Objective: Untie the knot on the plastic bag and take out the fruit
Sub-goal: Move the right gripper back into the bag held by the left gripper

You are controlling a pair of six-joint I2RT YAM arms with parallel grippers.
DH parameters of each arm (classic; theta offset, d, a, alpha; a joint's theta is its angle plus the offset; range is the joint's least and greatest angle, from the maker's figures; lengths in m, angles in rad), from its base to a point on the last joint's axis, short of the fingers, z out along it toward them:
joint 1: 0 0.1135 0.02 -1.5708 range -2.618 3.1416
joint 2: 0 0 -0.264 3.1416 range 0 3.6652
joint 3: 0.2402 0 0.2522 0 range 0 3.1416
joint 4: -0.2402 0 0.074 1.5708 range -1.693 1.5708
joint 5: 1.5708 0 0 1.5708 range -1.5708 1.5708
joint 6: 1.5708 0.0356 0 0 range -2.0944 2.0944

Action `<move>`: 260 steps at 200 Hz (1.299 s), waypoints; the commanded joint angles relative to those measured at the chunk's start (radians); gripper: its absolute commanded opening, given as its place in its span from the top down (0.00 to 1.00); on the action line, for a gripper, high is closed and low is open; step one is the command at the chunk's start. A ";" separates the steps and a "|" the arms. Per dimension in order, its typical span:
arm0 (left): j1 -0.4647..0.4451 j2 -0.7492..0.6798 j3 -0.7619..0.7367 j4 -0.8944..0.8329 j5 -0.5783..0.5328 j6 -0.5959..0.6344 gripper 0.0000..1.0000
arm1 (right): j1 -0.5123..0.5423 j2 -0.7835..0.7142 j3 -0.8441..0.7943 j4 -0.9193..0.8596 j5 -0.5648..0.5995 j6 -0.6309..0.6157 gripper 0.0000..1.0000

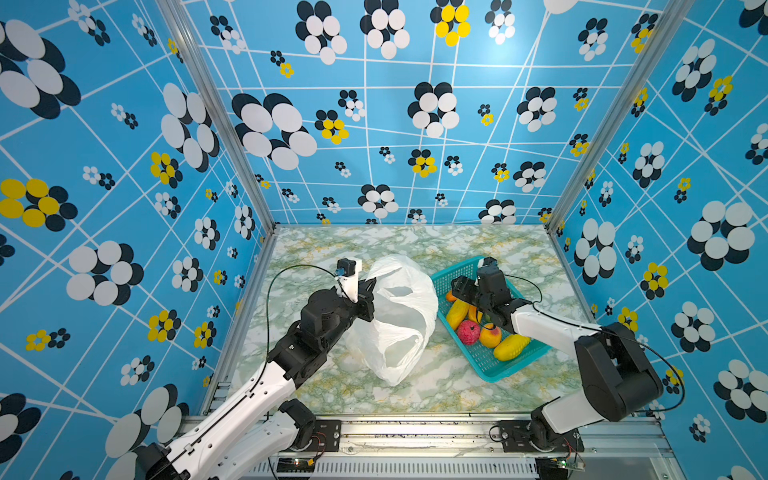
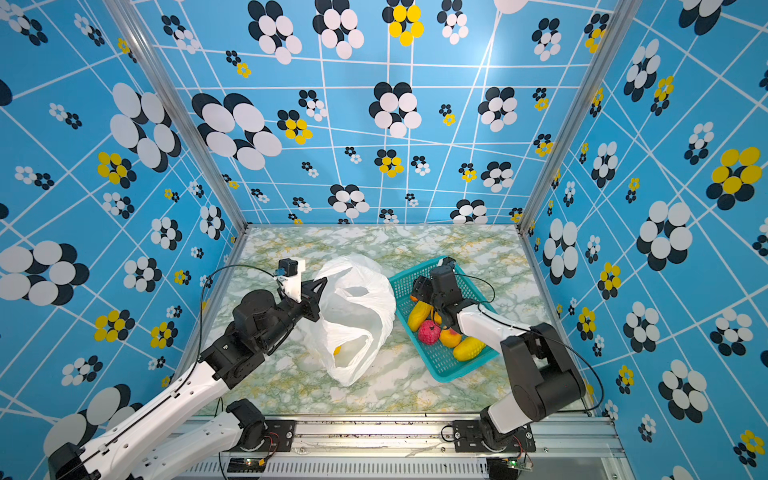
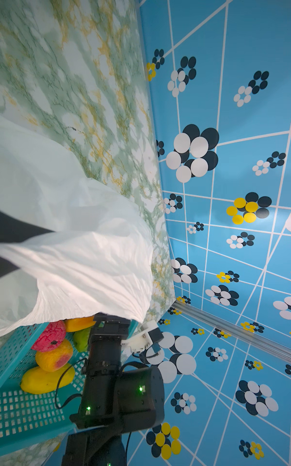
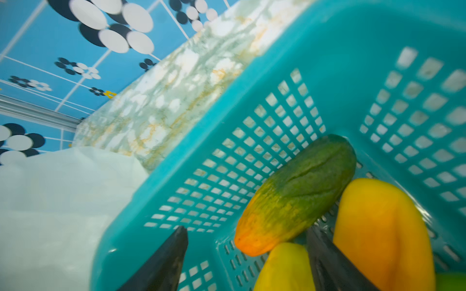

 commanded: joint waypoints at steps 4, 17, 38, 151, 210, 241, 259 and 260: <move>0.012 0.001 0.031 -0.012 -0.004 -0.006 1.00 | 0.009 -0.178 -0.026 -0.085 0.053 -0.044 0.21; 0.012 0.000 0.031 -0.012 -0.003 -0.008 1.00 | 0.019 -0.278 -0.051 -0.126 0.072 -0.064 0.21; 0.013 -0.003 0.031 -0.012 0.000 -0.008 1.00 | 0.044 -0.439 -0.082 -0.194 0.082 -0.115 0.23; 0.014 -0.009 0.034 -0.019 0.015 -0.014 1.00 | 0.714 -0.351 -0.081 -0.028 0.195 -0.399 0.47; 0.014 -0.029 0.028 -0.021 0.028 -0.022 1.00 | 0.739 0.101 0.115 0.091 0.170 -0.304 0.44; 0.015 -0.029 0.025 -0.013 0.049 -0.025 1.00 | 0.739 0.249 0.240 0.083 0.208 -0.256 0.23; 0.012 -0.033 0.019 -0.003 0.062 -0.023 1.00 | 0.737 0.357 0.358 0.011 0.269 -0.209 0.14; 0.012 -0.033 0.019 -0.002 0.064 -0.022 1.00 | 0.737 0.362 0.364 0.006 0.277 -0.203 0.14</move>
